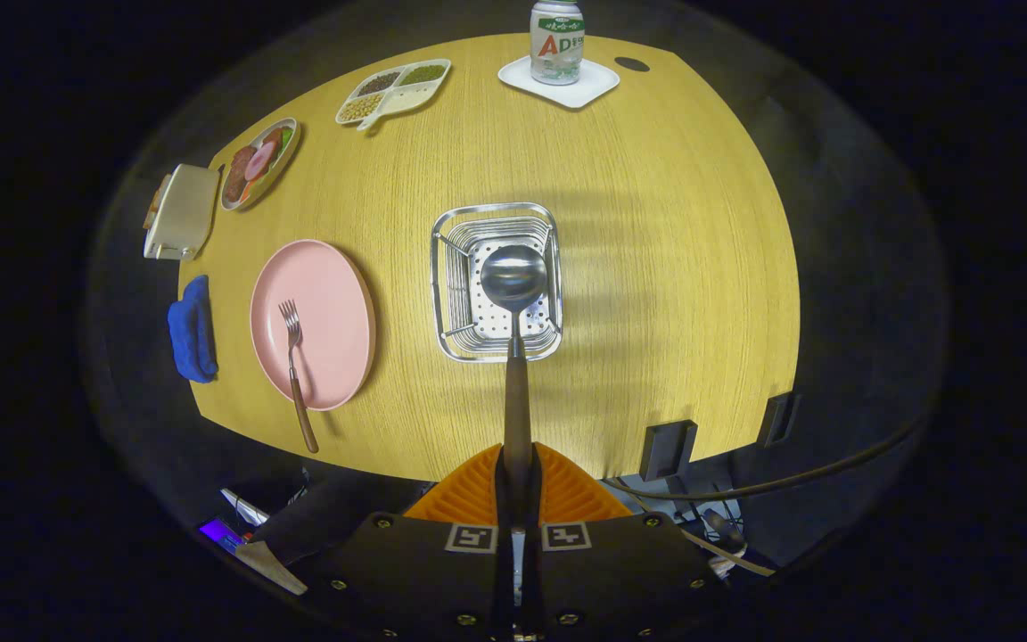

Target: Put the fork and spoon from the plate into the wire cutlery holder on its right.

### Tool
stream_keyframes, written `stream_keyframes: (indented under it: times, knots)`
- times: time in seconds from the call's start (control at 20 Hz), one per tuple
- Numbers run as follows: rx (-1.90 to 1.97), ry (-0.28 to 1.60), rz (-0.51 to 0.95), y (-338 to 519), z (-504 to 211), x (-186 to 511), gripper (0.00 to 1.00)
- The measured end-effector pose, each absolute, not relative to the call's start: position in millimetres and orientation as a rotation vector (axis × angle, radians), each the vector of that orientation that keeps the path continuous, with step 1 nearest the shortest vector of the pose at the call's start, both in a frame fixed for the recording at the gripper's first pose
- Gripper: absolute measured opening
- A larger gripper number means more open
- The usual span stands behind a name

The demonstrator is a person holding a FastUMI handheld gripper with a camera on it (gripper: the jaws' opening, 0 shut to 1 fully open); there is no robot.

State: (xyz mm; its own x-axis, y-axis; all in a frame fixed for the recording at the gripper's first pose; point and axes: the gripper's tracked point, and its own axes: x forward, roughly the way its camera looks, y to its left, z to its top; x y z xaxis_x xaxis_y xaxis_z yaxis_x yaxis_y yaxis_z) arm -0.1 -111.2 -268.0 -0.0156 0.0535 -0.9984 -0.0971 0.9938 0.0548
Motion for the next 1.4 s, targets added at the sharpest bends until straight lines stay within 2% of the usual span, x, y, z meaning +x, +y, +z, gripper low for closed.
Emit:
stream_keyframes:
  times: [0.85,1.0,1.4]
  knots:
    - [0.073,1.737,0.073,-105.5,-282.9,26.7,0.04]
    - [0.118,1.707,0.063,-101.8,-280.3,31.1,0.12]
    - [0.205,1.626,0.073,-97.9,-259.1,22.3,0.16]
